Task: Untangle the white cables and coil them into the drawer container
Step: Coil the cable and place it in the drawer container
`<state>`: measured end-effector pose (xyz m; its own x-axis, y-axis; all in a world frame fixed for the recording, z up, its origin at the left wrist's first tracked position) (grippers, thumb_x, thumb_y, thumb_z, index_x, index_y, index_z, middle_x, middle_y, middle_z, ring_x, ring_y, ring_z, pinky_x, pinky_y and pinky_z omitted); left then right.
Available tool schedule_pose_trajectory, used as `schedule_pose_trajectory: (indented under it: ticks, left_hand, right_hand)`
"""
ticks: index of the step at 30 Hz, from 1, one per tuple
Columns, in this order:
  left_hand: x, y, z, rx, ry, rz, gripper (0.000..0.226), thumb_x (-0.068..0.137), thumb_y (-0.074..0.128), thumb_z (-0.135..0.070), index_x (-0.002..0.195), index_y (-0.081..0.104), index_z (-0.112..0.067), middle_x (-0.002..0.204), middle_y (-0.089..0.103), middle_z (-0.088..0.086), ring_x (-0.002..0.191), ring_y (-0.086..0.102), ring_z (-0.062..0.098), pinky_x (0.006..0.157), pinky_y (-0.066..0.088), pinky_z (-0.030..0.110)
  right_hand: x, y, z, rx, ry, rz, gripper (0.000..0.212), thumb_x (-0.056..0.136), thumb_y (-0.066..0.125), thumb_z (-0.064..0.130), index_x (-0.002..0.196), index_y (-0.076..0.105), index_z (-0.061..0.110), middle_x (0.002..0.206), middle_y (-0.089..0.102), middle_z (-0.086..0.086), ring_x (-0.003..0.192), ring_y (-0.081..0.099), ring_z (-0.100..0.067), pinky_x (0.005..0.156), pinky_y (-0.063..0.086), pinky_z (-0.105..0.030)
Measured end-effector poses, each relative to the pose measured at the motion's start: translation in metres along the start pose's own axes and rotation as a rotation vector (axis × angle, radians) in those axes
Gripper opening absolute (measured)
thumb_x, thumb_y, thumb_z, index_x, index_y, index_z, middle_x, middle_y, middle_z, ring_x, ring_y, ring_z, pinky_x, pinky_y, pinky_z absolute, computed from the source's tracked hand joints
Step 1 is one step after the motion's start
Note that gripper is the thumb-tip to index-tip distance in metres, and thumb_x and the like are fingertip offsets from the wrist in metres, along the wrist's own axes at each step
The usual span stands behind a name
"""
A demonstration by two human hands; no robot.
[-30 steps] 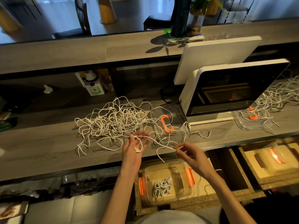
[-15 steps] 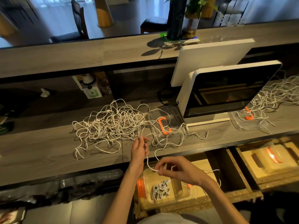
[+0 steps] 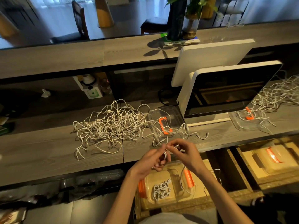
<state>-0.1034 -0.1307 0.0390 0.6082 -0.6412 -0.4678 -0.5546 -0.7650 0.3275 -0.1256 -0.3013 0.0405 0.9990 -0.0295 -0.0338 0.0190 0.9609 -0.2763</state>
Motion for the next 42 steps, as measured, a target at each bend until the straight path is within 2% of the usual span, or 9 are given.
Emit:
schedule_pose_trajectory:
  ticks: [6, 17, 20, 24, 26, 29, 32, 35, 42]
  left_hand:
    - [-0.004, -0.008, 0.001, -0.006, 0.075, -0.037, 0.038, 0.103, 0.042, -0.040, 0.092, 0.058, -0.008, 0.064, 0.039, -0.003, 0.050, 0.031, 0.008, 0.045, 0.025, 0.018]
    - [-0.008, -0.065, 0.001, -0.112, 0.282, -0.645, 0.051, 0.105, 0.042, -0.040, 0.114, 0.069, 0.002, 0.074, 0.063, 0.004, 0.054, 0.037, 0.010, 0.045, 0.027, 0.017]
    - [-0.006, -0.064, 0.000, -0.127, 0.331, -0.681, 0.046, 0.107, 0.038, -0.040, 0.112, 0.075, -0.012, 0.089, 0.072, 0.006, 0.065, 0.051, 0.011, 0.051, 0.031, 0.019]
    - [0.003, -0.061, -0.004, -0.406, 0.339, -0.704, 0.046, 0.108, 0.036, -0.037, 0.111, 0.069, -0.005, 0.114, 0.074, 0.012, 0.099, 0.070, 0.021, 0.076, 0.054, 0.031]
    - [0.008, -0.059, -0.007, -0.560, 0.352, -0.669, 0.046, 0.108, 0.034, -0.035, 0.109, 0.066, -0.002, 0.106, 0.073, 0.016, 0.097, 0.071, 0.026, 0.082, 0.058, 0.038]
    - [0.014, -0.056, -0.011, -0.690, 0.338, -0.673, 0.043, 0.108, 0.034, -0.035, 0.102, 0.062, -0.002, 0.080, 0.064, 0.011, 0.068, 0.064, 0.020, 0.064, 0.055, 0.030]
    - [0.021, -0.054, -0.012, -0.564, 0.329, -0.706, 0.039, 0.109, 0.034, -0.034, 0.095, 0.057, -0.005, 0.072, 0.049, 0.003, 0.053, 0.041, 0.010, 0.045, 0.033, 0.019]
    - [0.023, -0.048, -0.012, -0.292, 0.250, -0.674, 0.037, 0.109, 0.035, -0.034, 0.094, 0.055, -0.006, 0.072, 0.050, 0.001, 0.052, 0.040, 0.007, 0.044, 0.031, 0.017]
    - [0.024, -0.026, -0.009, 0.180, -0.014, -0.399, 0.045, 0.106, 0.040, -0.047, 0.091, 0.065, -0.013, 0.074, 0.058, 0.002, 0.062, 0.049, 0.012, 0.053, 0.037, 0.023]
  right_hand:
    - [0.002, -0.012, -0.006, -0.019, 0.026, 0.018, 0.017, 0.089, 0.072, 0.037, 0.098, 0.077, 0.023, 0.091, 0.074, 0.009, 0.082, 0.067, -0.014, 0.073, 0.054, -0.029]
    - [-0.006, -0.046, -0.026, -0.117, 0.028, 0.025, 0.021, 0.091, 0.066, 0.039, 0.103, 0.076, 0.025, 0.096, 0.073, 0.011, 0.086, 0.068, -0.015, 0.076, 0.059, -0.038]
    - [-0.011, -0.036, -0.033, -0.112, 0.043, 0.073, 0.019, 0.091, 0.067, 0.040, 0.102, 0.077, 0.027, 0.097, 0.073, 0.010, 0.089, 0.068, -0.015, 0.078, 0.060, -0.039]
    - [-0.016, -0.016, -0.039, -0.106, 0.039, 0.135, 0.014, 0.093, 0.068, 0.039, 0.100, 0.075, 0.030, 0.094, 0.073, 0.008, 0.087, 0.071, -0.019, 0.078, 0.060, -0.036]
    - [-0.019, -0.004, -0.039, -0.129, 0.039, 0.202, 0.007, 0.096, 0.068, 0.034, 0.100, 0.073, 0.030, 0.093, 0.073, 0.010, 0.084, 0.072, -0.016, 0.074, 0.057, -0.029]
    - [-0.022, 0.007, -0.032, -0.146, 0.031, 0.339, 0.010, 0.098, 0.068, 0.034, 0.104, 0.072, 0.027, 0.096, 0.073, 0.009, 0.084, 0.072, -0.015, 0.072, 0.058, -0.034]
    - [-0.023, 0.013, -0.021, -0.084, 0.066, 0.523, 0.016, 0.097, 0.070, 0.035, 0.109, 0.072, 0.024, 0.102, 0.071, 0.003, 0.092, 0.069, -0.016, 0.079, 0.055, -0.039]
    - [-0.020, 0.014, -0.009, -0.032, 0.066, 0.589, 0.015, 0.098, 0.070, 0.027, 0.112, 0.072, 0.022, 0.103, 0.069, -0.001, 0.095, 0.065, -0.020, 0.081, 0.052, -0.036]
    - [-0.001, 0.008, 0.005, 0.268, 0.125, 0.265, 0.017, 0.095, 0.071, 0.024, 0.109, 0.077, 0.017, 0.107, 0.074, -0.004, 0.104, 0.066, -0.023, 0.091, 0.052, -0.034]
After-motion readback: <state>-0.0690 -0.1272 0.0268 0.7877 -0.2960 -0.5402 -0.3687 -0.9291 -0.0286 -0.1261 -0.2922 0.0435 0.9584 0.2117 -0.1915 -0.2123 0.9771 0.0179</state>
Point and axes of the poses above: each hand's wrist, its own x-axis towards the middle knuckle, its own y-axis out of the palm, z = x × y, the point moved 2 cm from there along x, towards the middle knuckle
